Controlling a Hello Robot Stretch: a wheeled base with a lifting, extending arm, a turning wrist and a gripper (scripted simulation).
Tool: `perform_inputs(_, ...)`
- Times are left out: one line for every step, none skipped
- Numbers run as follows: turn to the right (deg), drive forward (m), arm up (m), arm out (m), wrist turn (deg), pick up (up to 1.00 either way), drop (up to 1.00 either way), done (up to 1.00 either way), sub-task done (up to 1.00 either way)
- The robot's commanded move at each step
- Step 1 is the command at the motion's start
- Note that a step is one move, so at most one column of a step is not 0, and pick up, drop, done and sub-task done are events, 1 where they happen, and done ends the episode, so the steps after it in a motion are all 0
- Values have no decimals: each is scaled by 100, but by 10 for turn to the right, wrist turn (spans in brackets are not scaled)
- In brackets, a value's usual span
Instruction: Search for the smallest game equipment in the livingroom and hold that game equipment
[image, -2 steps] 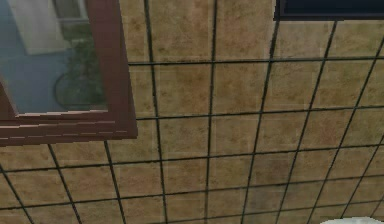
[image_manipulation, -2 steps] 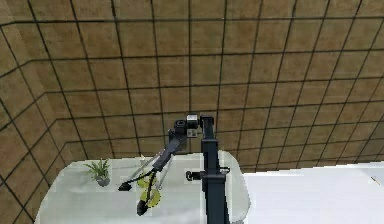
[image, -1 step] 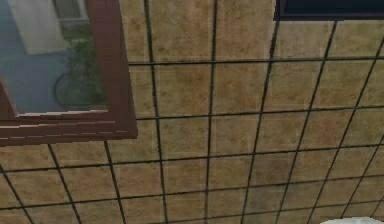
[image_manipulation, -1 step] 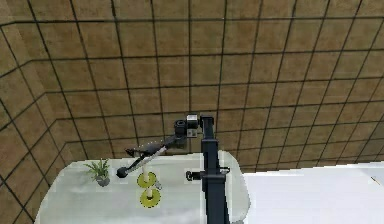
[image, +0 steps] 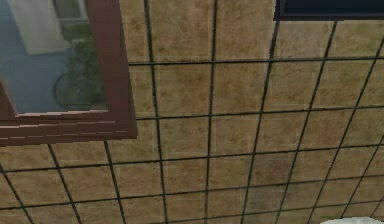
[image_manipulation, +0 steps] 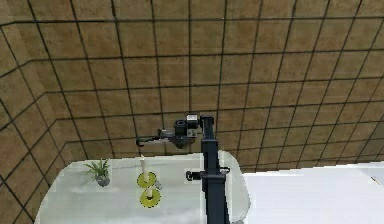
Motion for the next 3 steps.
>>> perform_inputs(0,0,0,0,450,0,0,0,0)
perform_inputs(0,0,0,0,30,0,0,0,0)
perform_inputs(0,0,-30,0,0,0,0,0,0)
